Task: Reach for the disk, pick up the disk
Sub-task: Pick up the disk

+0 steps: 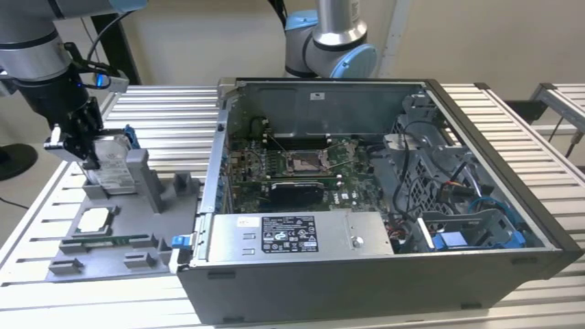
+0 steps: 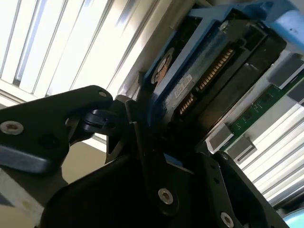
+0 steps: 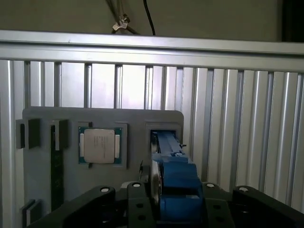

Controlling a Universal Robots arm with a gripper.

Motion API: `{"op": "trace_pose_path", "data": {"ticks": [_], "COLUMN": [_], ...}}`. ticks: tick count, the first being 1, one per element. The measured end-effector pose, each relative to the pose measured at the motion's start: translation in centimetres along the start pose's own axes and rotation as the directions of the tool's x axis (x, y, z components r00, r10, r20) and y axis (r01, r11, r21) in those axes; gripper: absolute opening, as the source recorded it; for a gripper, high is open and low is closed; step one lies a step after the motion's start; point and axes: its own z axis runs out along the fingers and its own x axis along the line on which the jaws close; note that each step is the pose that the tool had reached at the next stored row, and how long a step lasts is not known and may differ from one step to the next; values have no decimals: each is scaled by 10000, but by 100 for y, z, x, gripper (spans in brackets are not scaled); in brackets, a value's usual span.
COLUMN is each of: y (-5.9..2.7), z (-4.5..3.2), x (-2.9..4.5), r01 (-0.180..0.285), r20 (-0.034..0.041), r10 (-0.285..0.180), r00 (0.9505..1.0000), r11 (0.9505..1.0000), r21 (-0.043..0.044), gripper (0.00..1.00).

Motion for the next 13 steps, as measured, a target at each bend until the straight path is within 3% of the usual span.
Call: {"op": "trace_pose_path", "data": {"ticks": [13], "y": [0], "z": [2], "x": [0], "r01": [0], "r20": [-2], "r10": [0], "r00": [10000], "r11": [10000], "r21": [0], "gripper": [0]}}
